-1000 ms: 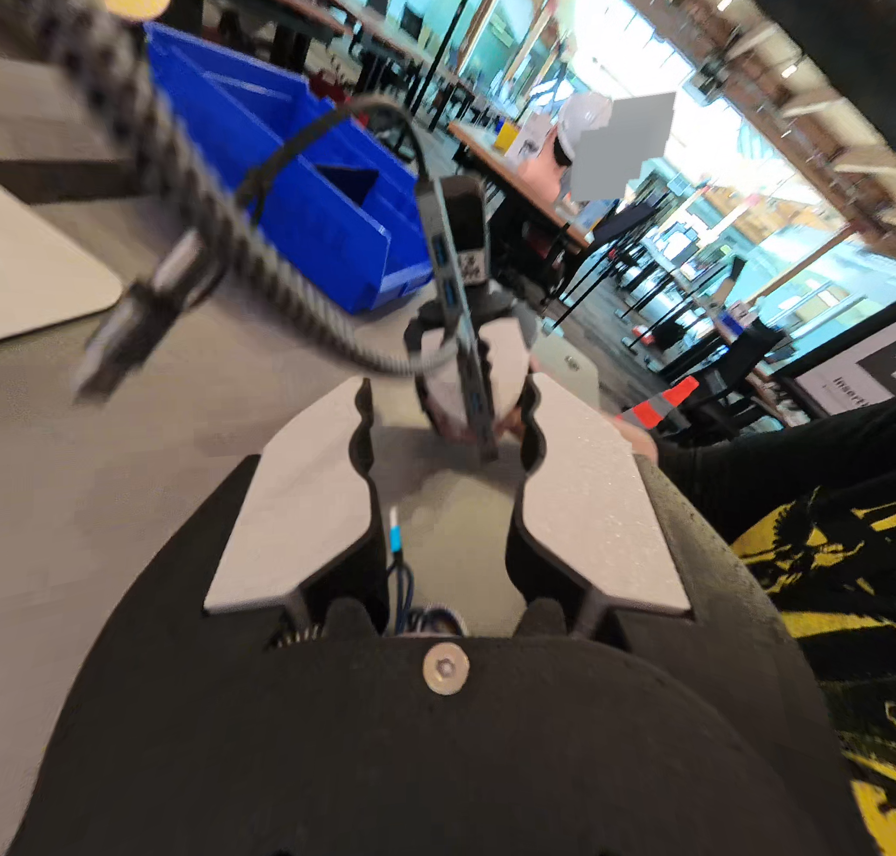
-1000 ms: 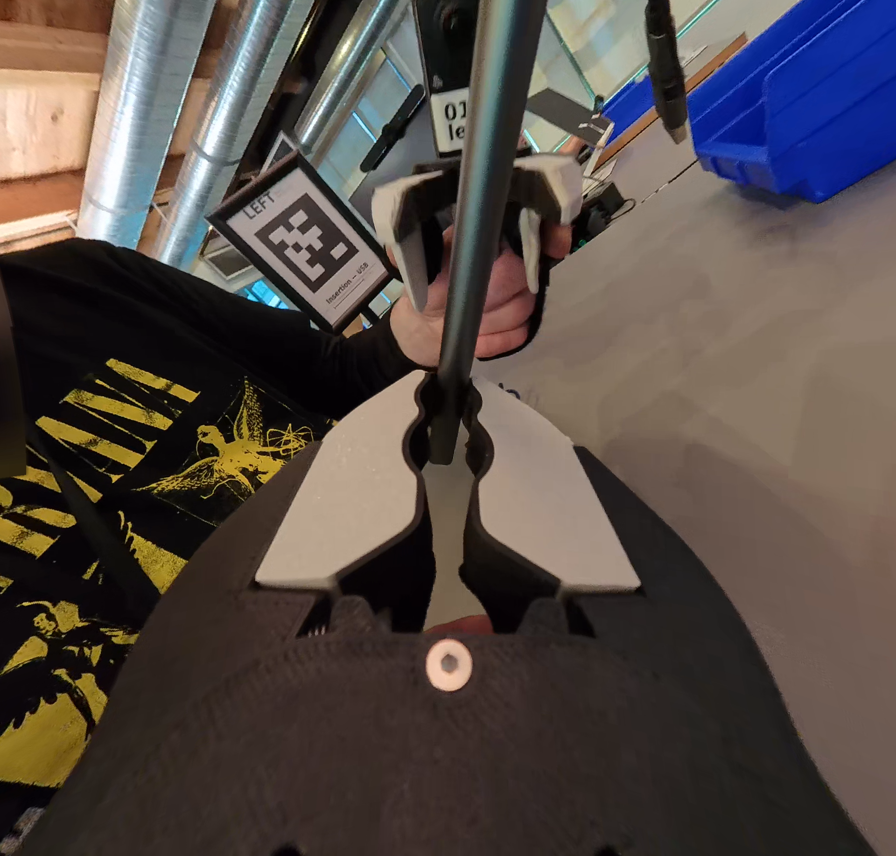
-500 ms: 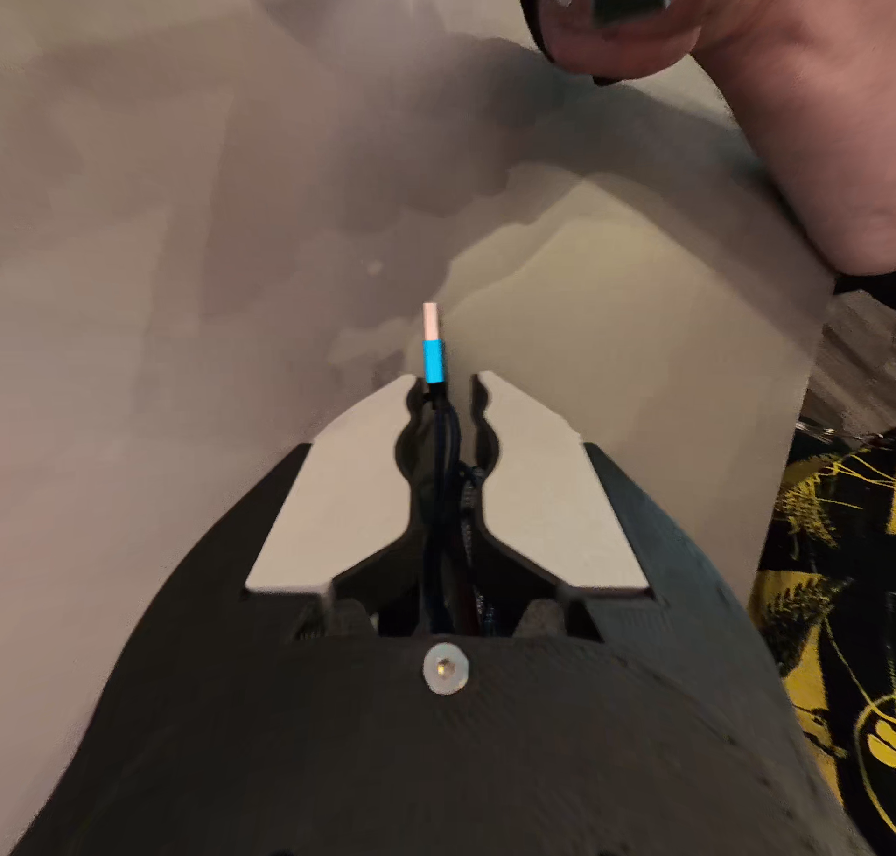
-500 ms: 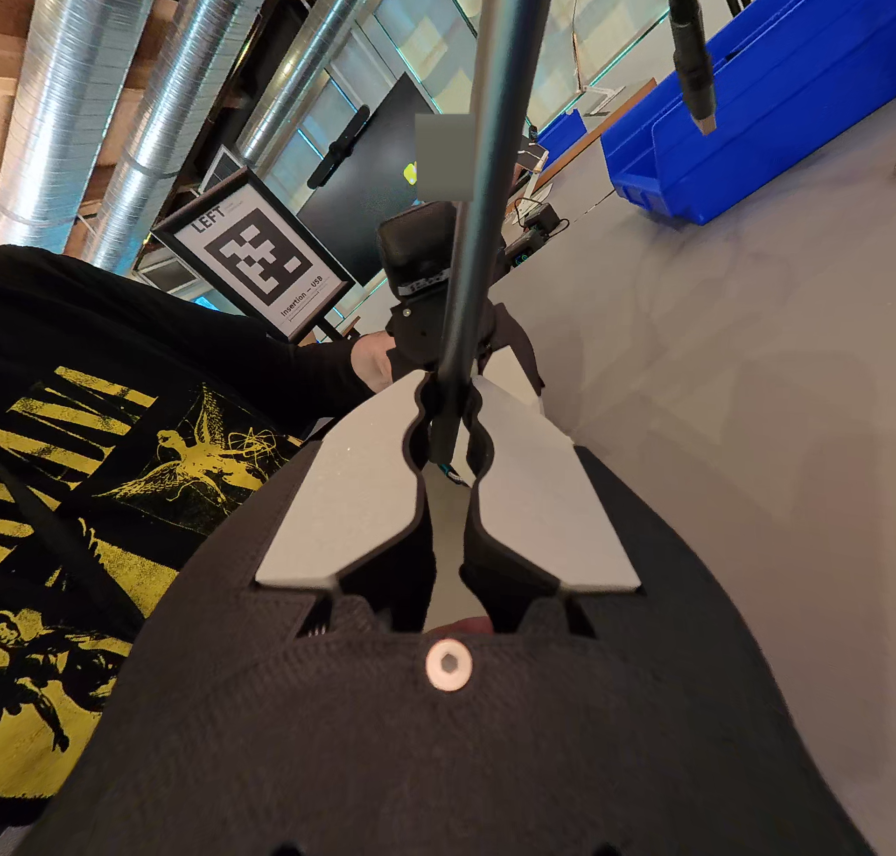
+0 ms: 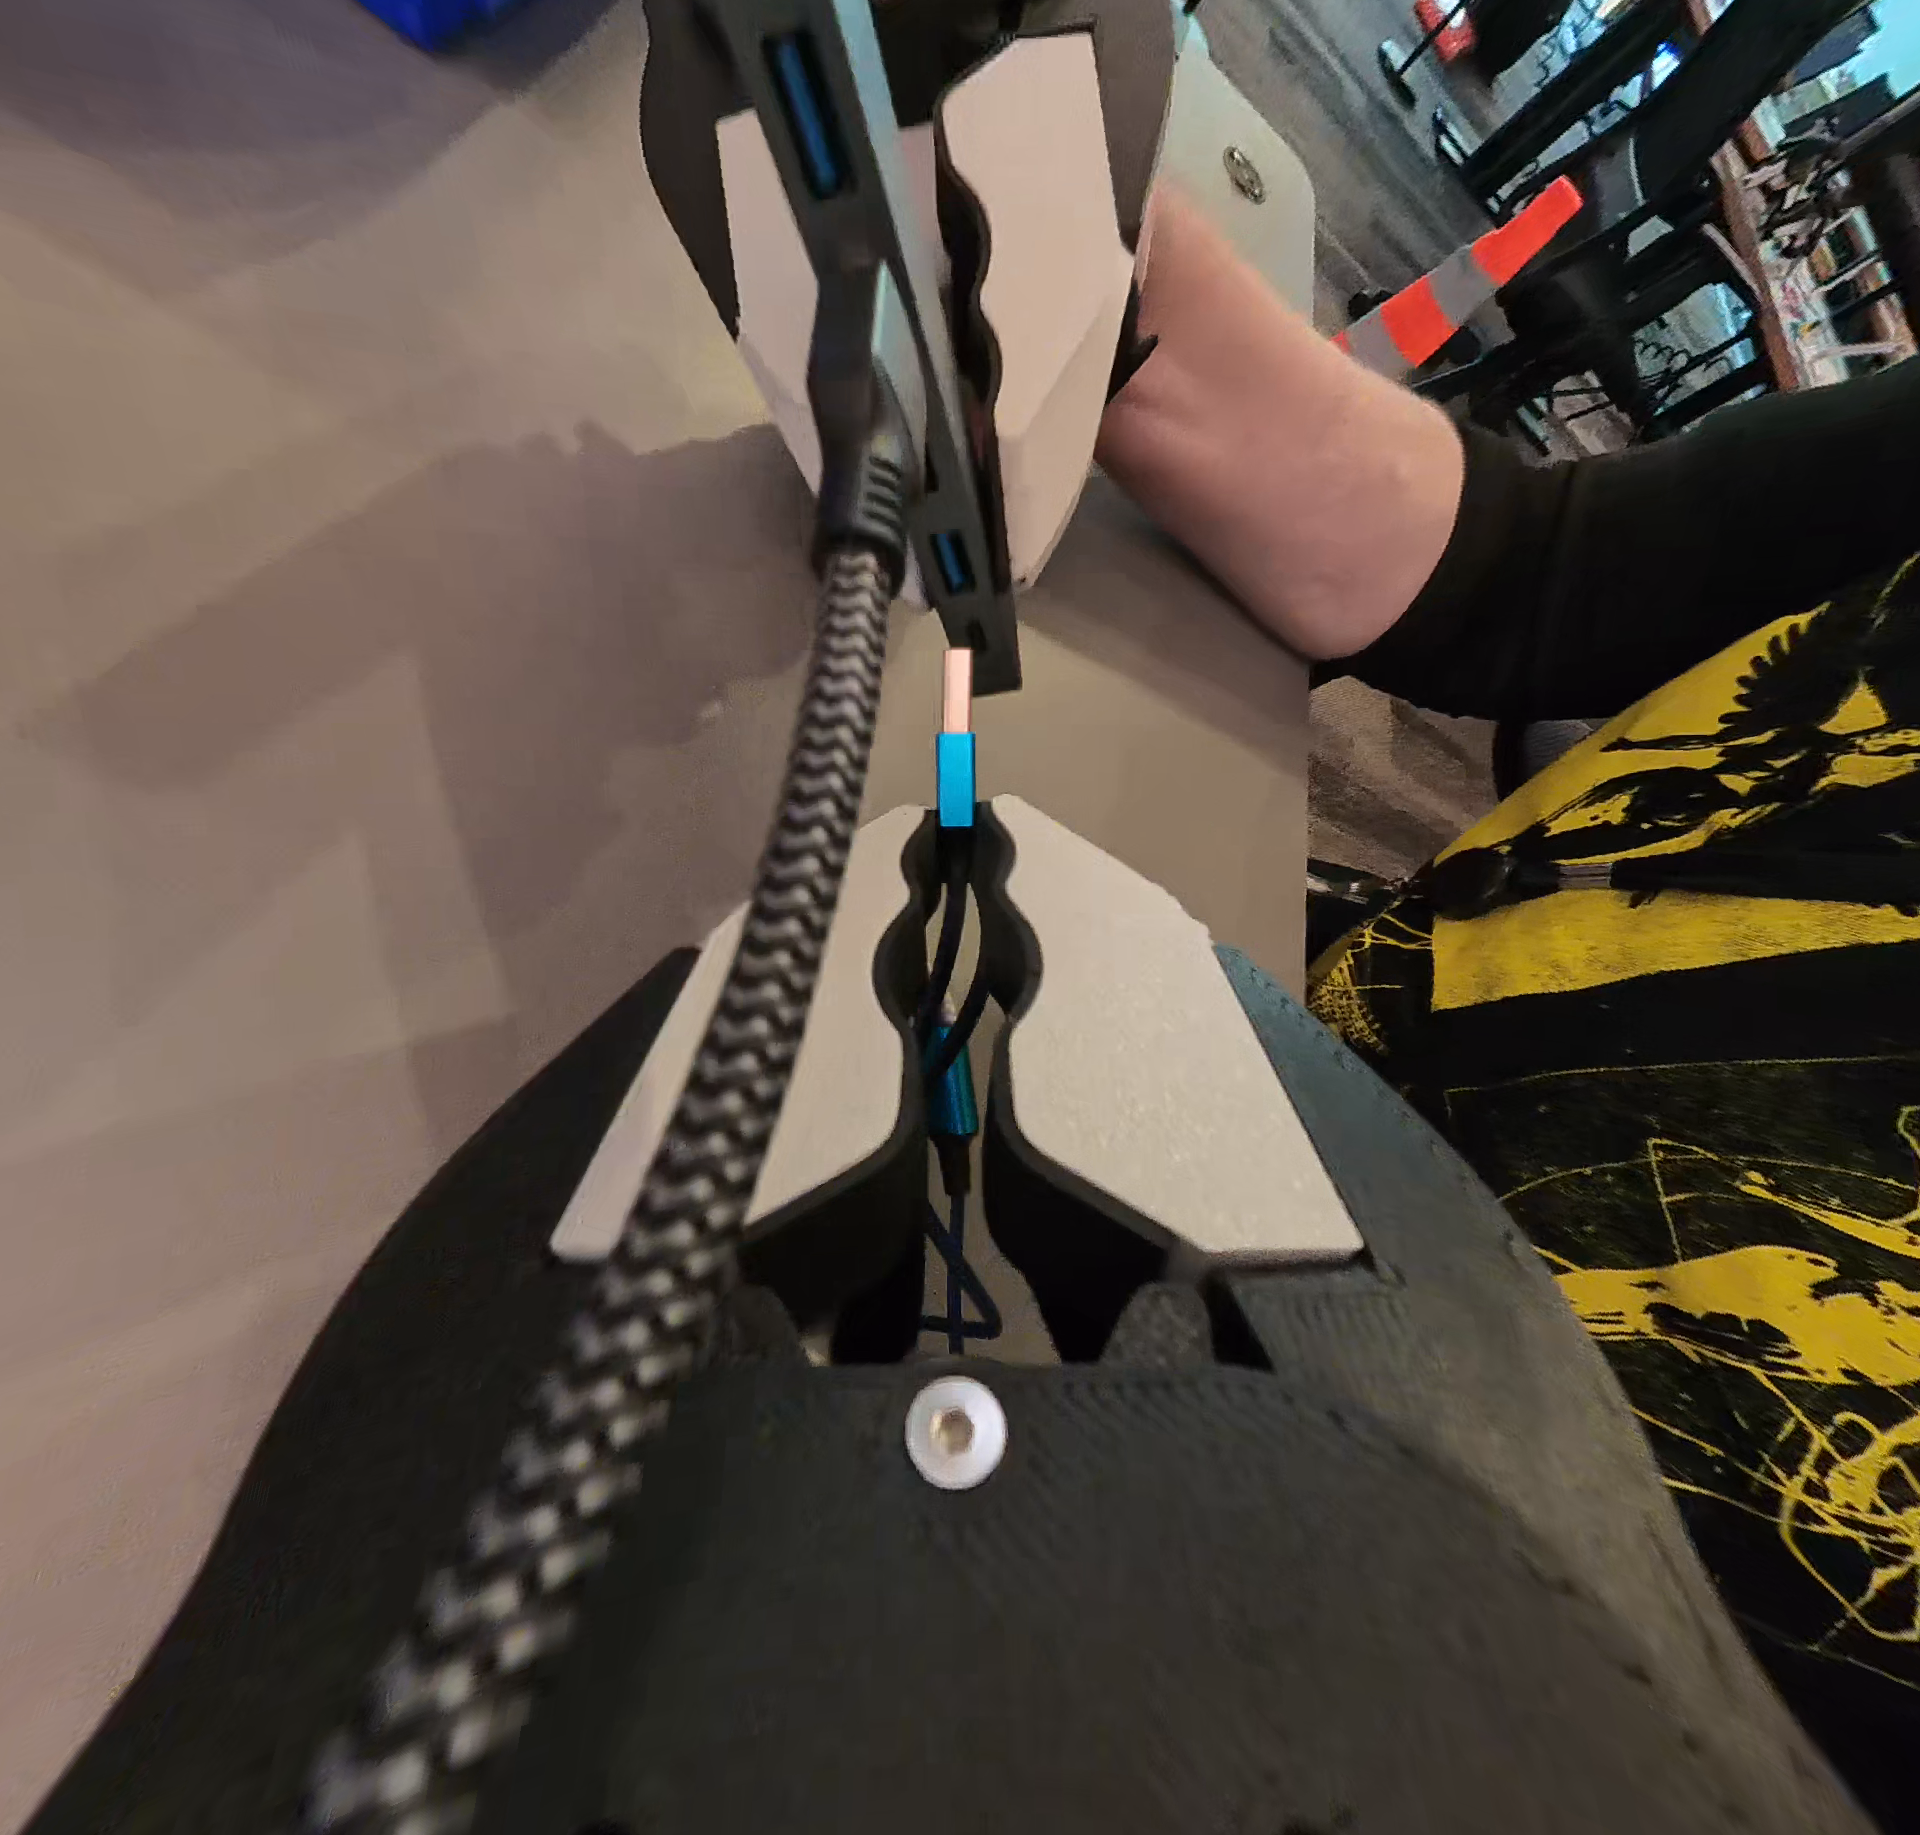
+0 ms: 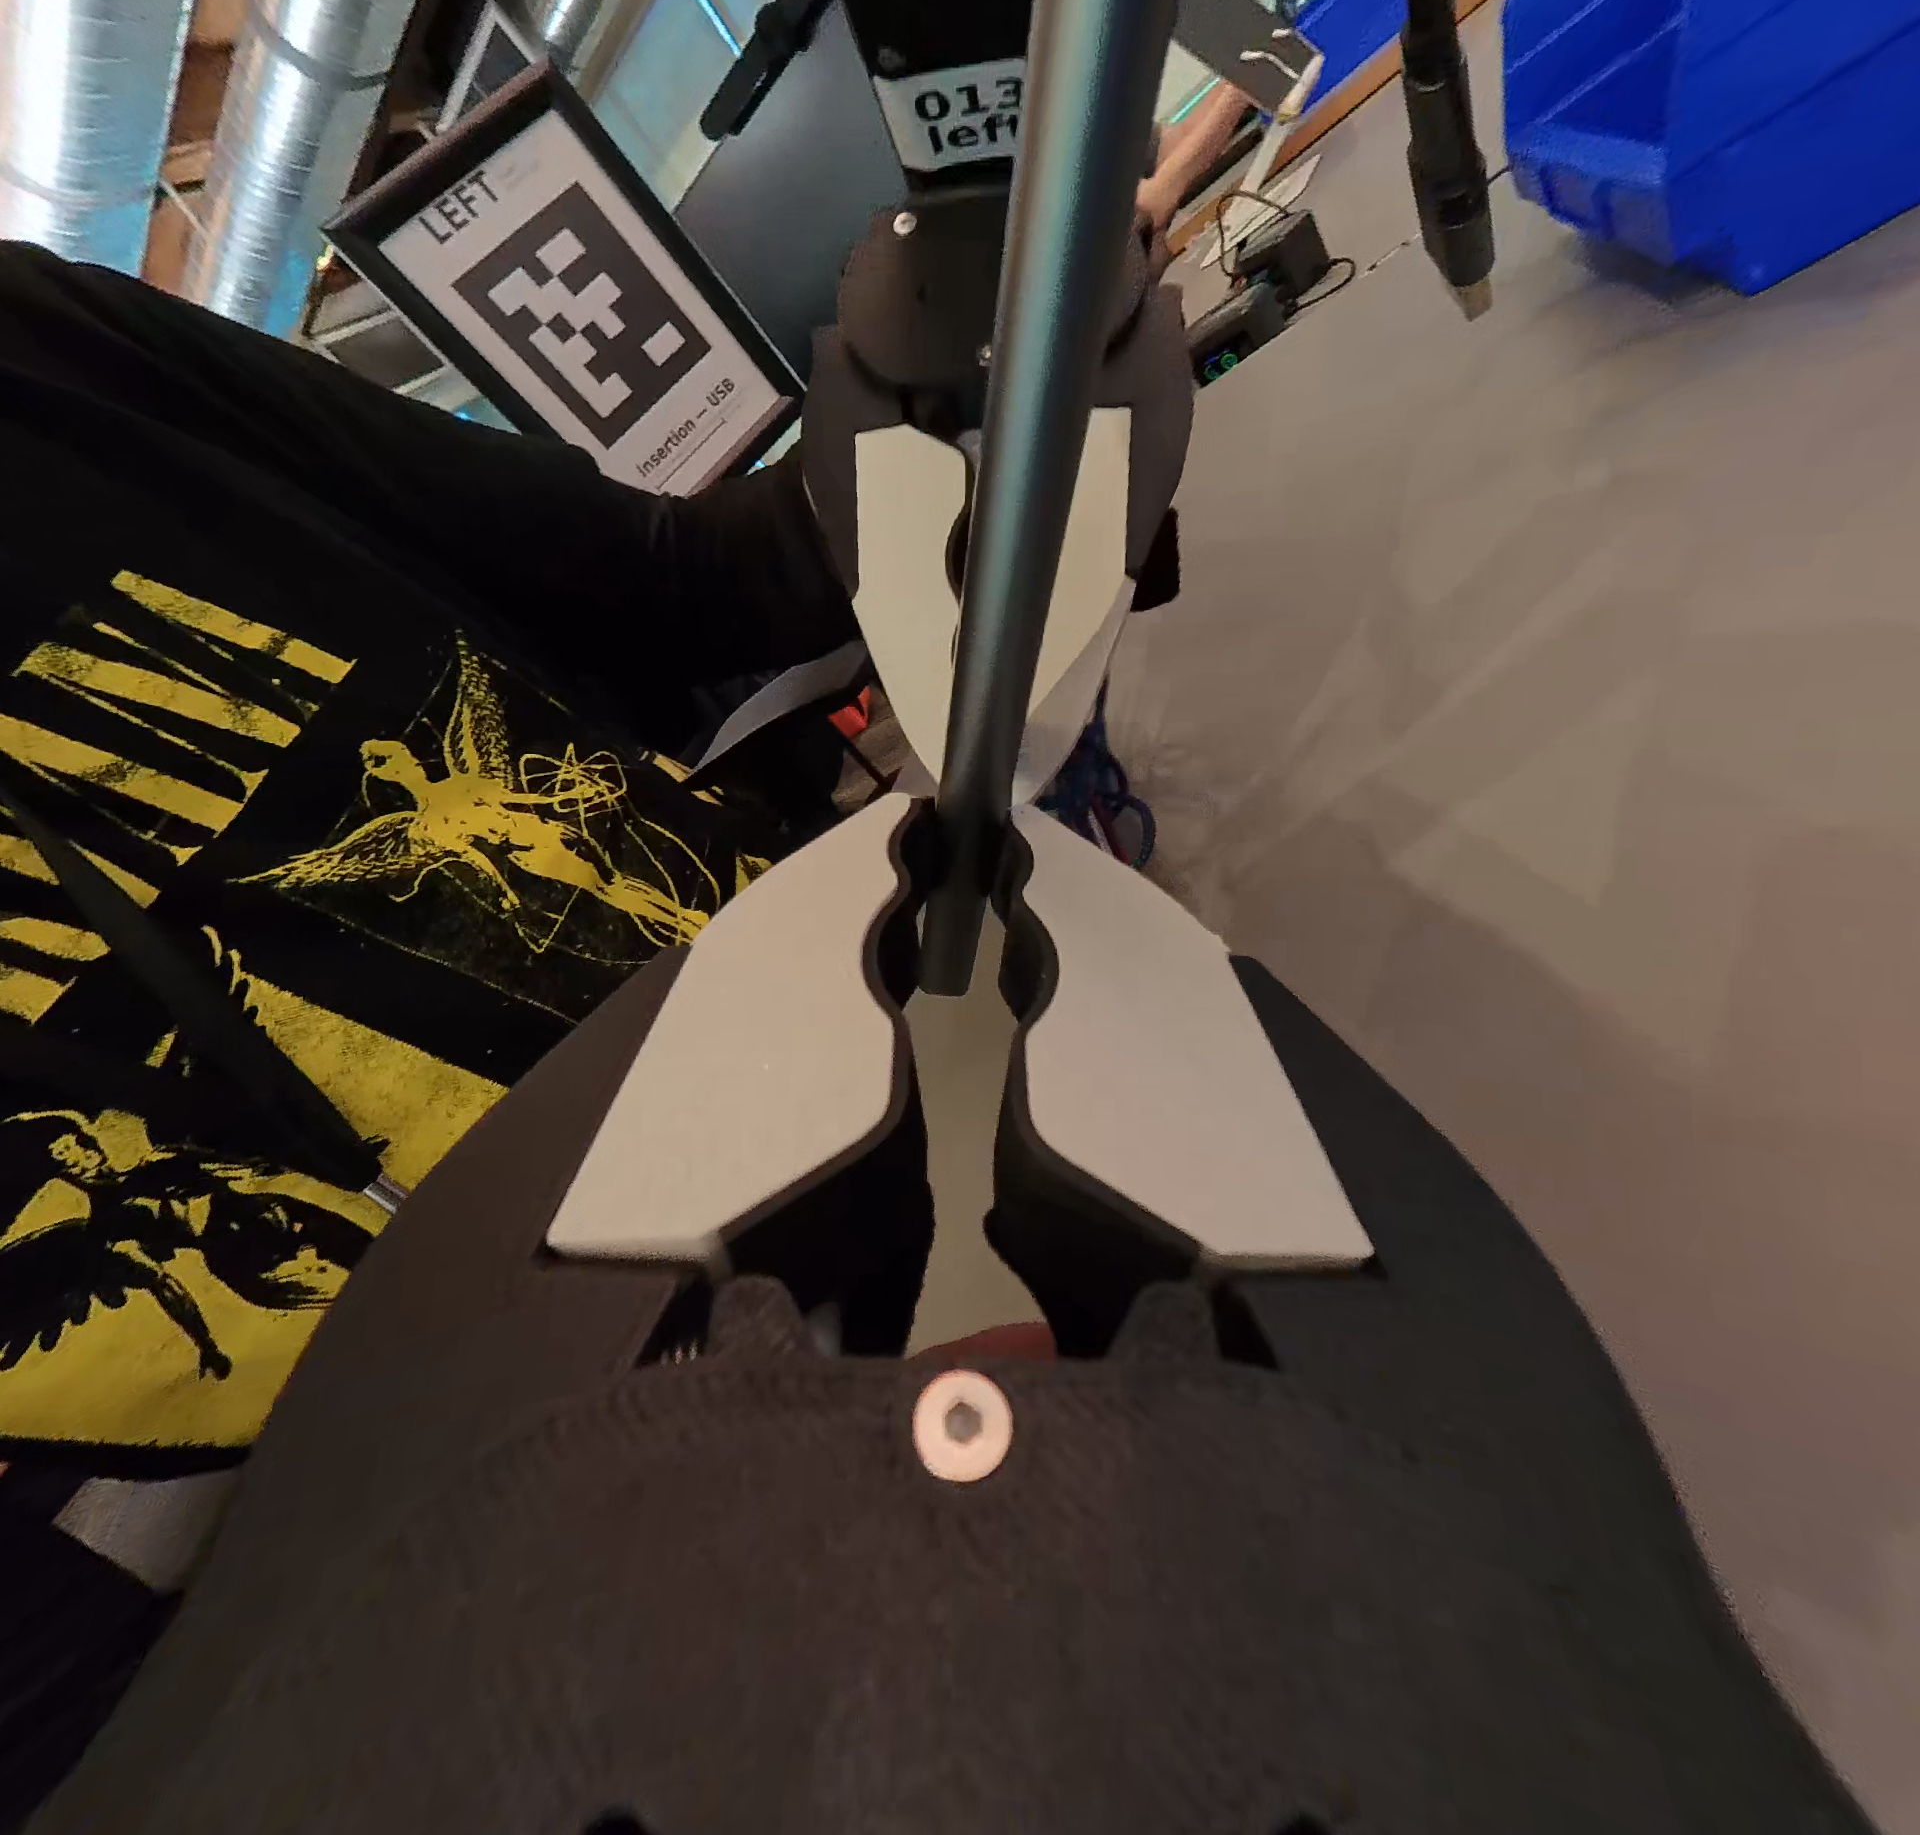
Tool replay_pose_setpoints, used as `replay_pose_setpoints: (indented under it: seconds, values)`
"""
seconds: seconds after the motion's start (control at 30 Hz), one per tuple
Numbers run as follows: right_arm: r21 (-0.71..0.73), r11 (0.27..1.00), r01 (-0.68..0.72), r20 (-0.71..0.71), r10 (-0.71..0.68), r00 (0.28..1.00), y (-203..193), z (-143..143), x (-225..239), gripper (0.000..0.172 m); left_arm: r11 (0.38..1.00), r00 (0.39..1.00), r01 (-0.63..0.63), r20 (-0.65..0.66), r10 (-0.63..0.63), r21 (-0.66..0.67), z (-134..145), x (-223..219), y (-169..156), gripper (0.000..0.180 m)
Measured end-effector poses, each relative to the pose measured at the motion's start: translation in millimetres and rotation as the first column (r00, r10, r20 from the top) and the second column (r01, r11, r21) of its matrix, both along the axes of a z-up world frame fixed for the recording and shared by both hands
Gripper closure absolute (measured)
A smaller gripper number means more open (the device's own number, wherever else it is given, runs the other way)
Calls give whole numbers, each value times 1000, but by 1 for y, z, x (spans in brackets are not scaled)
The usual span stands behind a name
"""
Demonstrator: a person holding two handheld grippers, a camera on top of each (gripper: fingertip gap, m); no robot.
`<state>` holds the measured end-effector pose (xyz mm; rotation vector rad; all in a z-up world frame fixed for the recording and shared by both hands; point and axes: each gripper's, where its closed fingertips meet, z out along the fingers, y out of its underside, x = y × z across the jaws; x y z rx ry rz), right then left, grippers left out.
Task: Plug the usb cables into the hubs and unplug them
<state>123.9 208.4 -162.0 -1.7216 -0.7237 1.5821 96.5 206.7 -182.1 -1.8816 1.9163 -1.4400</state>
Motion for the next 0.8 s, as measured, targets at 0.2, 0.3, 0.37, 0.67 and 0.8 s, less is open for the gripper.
replay_pose_setpoints:
  seconds: [0.2,0.3,0.37,0.67,0.8]
  values:
    - [-15,999,-29,-1,29,1000,-2,-2,-4,162,998,1000,11,-13,-10,62,0,1,-2,176]
    - [-3,999,-41,25,41,999,-5,-4,-6,162,999,999,45,-27,-45,14,0,1,-5,175]
    - [7,999,-48,40,48,998,-8,-4,-6,161,997,997,67,-28,-68,-25,4,1,-6,175]
    - [18,997,-71,152,68,986,-13,-15,-12,162,986,980,156,-113,-161,-54,-5,-3,-8,174]
    - [25,997,-69,144,65,987,-12,-12,-14,162,983,975,176,-128,-180,-42,-10,-3,-14,175]
